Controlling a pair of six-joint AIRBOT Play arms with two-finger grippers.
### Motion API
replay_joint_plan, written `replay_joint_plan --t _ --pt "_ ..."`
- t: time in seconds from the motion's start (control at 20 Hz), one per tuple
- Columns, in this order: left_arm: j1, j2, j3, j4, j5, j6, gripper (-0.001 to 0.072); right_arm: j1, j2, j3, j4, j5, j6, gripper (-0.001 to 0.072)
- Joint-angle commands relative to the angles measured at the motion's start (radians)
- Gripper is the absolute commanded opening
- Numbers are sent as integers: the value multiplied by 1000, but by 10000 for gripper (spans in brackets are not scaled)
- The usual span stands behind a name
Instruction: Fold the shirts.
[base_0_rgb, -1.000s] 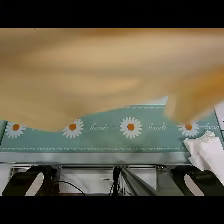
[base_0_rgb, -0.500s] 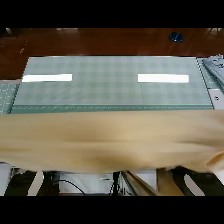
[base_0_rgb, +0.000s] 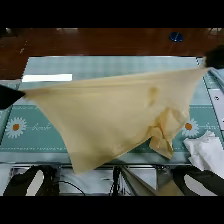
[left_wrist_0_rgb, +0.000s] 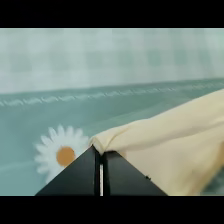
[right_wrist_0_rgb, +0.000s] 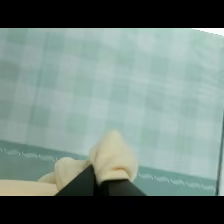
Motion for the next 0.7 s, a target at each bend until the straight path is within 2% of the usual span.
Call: replay_joint_plan --t 0.0,0.2,0.35,0.6,0.65 --pt "1 -188 -121 -18 318 114 23 -1 -226 -29 49 -295 -15 29" --pt "1 -414 -121 -116 411 189 24 -1 -392 -29 124 -562 -15 29" --pt "-4 -544 -121 -123 447 190 25 -1 -487 -29 156 -684 -14 30" --pt "-72 -699 -121 -123 414 190 32 -1 -574 -29 206 -635 -11 33" --pt "-84 -710 -121 -122 412 191 66 -1 -572 -29 209 -631 -11 68"
